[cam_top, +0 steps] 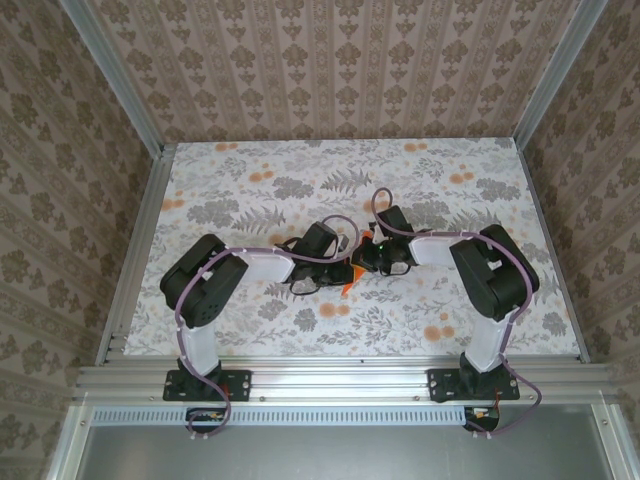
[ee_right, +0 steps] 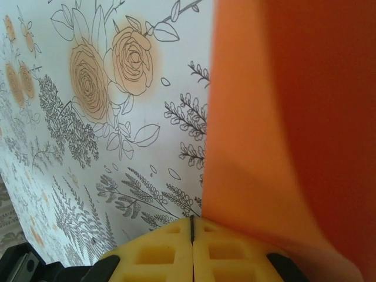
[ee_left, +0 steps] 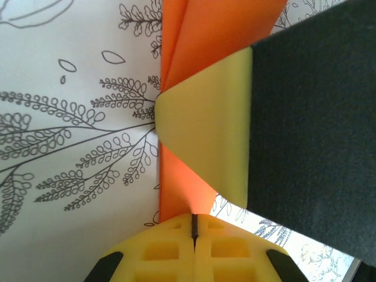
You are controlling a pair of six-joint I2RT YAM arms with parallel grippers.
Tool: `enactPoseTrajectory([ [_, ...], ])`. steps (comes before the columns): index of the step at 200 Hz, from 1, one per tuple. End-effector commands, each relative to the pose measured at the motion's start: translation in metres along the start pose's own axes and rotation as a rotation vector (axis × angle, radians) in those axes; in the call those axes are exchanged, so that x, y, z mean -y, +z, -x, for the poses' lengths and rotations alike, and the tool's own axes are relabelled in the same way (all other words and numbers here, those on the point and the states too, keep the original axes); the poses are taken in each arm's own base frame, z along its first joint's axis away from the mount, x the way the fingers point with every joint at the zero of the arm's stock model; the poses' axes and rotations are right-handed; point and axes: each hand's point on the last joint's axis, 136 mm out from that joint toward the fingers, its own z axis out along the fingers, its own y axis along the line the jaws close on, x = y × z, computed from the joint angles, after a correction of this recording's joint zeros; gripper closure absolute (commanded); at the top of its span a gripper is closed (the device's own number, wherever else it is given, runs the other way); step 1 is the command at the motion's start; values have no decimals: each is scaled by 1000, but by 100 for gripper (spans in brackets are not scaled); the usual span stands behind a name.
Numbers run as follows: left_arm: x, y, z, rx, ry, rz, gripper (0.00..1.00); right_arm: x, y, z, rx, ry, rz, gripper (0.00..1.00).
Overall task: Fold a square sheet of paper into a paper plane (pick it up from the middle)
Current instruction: Fold the wing for the fifth time at the center of the table.
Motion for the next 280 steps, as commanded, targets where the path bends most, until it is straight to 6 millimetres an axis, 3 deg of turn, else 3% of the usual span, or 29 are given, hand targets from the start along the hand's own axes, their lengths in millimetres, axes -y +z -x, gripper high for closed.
enactPoseTrajectory([
  [1, -45, 10, -33, -84, -67, 145, 100, 10, 9, 4, -4, 20, -23, 93],
  [62, -56, 7, -53, -153, -55, 175, 100, 26, 4, 28, 31, 7, -74, 93],
  [135, -71, 5, -76, -211, -56, 210, 100, 30, 3, 60, 68, 2, -68, 92],
  [280, -75, 4, -87, -237, -53, 224, 100, 41, -4, 114, 125, 2, -67, 92],
])
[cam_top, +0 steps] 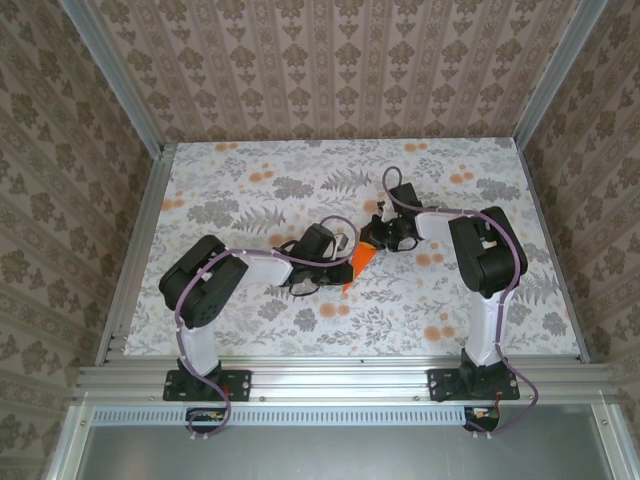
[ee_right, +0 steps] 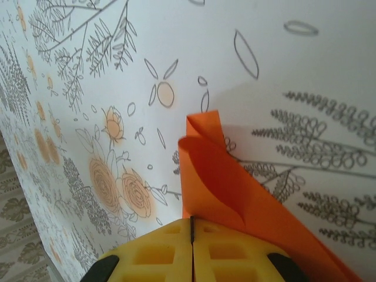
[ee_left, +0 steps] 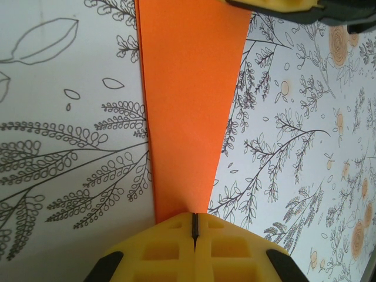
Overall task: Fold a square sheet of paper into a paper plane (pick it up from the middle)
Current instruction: Fold the wing for the fifth time at the center of the table.
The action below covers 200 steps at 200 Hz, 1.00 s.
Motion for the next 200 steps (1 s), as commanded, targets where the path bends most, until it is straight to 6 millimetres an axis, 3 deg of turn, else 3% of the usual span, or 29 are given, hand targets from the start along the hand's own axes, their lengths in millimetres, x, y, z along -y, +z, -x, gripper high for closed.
enactPoseTrajectory([
  [1, -66, -2, -93, -284, -109, 229, 100, 26, -2, 39, 117, -7, -101, 92],
  [30, -65, -1, -92, -285, -108, 229, 100, 18, -5, 48, 131, -19, -86, 91],
  [55, -64, -1, -91, -284, -106, 229, 100, -3, -19, 49, 139, -40, -43, 91],
  [89, -62, -4, -89, -274, -101, 239, 100, -37, -41, 16, 125, -96, -44, 90],
  [132, -63, -3, -90, -270, -103, 236, 100, -32, -58, -22, 134, -44, -95, 90],
  [167, -63, -2, -88, -261, -99, 233, 100, -27, -40, -49, 59, 6, -59, 90],
  [200, -63, -2, -87, -259, -98, 231, 100, -28, -14, -59, -2, 15, -6, 92],
])
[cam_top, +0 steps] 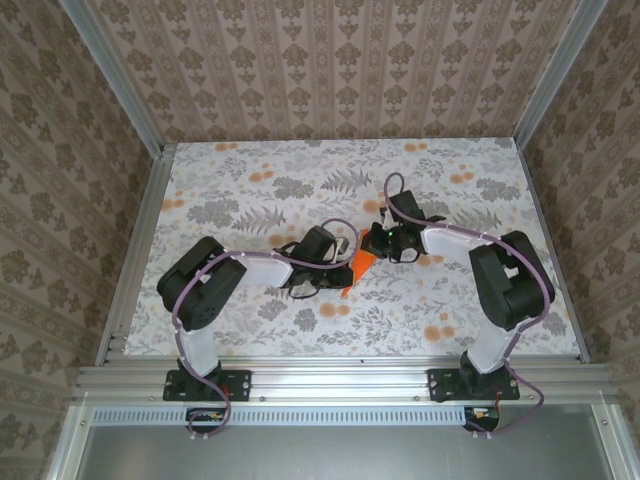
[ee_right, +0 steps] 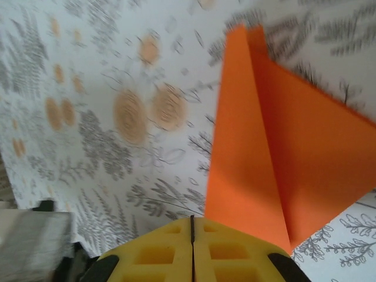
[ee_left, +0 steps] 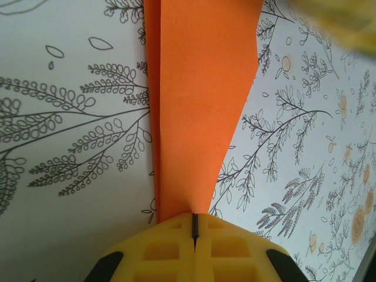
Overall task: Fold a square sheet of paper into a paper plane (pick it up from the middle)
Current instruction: Fold the wing for the fifth time at the center of the table.
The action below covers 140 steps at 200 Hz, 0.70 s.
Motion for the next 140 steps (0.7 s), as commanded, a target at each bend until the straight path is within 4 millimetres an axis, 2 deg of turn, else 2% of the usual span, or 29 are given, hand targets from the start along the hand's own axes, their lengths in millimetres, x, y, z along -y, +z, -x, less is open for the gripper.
enactPoseTrajectory([
  [1, -65, 3, -77, -228, -99, 219, 100, -8, 18, -9, -45, 22, 65, 92],
  [41, -64, 3, -77, -229, -98, 214, 100, -13, 36, -13, -81, 27, 98, 92],
  [86, -64, 3, -77, -232, -97, 212, 100, 7, 48, -8, -77, 24, 5, 92],
  [140, -69, 2, -93, -281, -98, 216, 100, 21, 46, 25, -17, 11, -66, 92],
])
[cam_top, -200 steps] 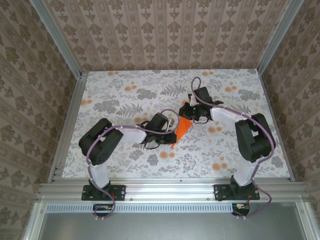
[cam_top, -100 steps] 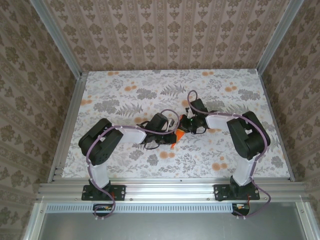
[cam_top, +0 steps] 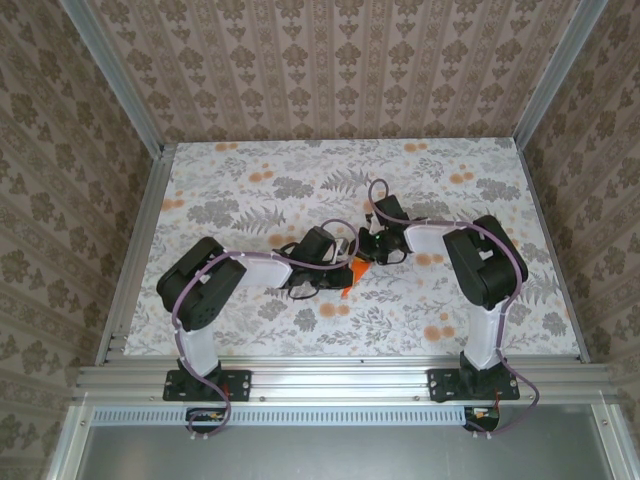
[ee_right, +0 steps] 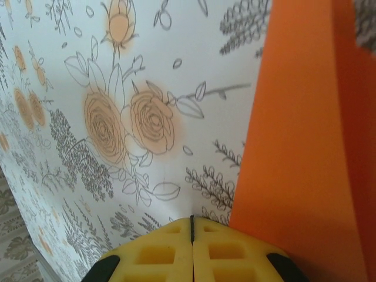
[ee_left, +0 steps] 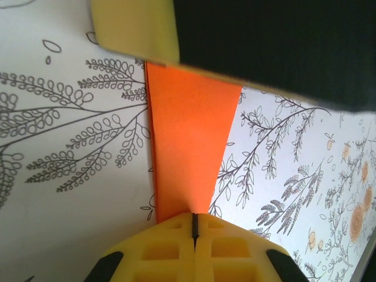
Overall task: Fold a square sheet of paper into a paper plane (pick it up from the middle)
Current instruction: Fold the wing for the fifth time at the center of the table.
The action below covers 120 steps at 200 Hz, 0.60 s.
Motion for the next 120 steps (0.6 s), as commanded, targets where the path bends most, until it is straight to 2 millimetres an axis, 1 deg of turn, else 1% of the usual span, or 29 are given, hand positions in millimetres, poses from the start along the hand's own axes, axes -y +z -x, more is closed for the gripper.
enactPoseTrajectory([
  [1, -69, 2, -90, -275, -103, 224, 100, 21, 0, 24, 50, 2, -89, 92],
  [29, -71, 0, -96, -288, -98, 232, 100, 25, 0, 39, 70, 1, -101, 92],
  [93, -73, 0, -99, -293, -103, 239, 100, 51, 2, 70, 115, 31, -110, 92],
  [120, -74, -1, -99, -292, -103, 242, 100, 57, 0, 86, 145, 35, -91, 92],
])
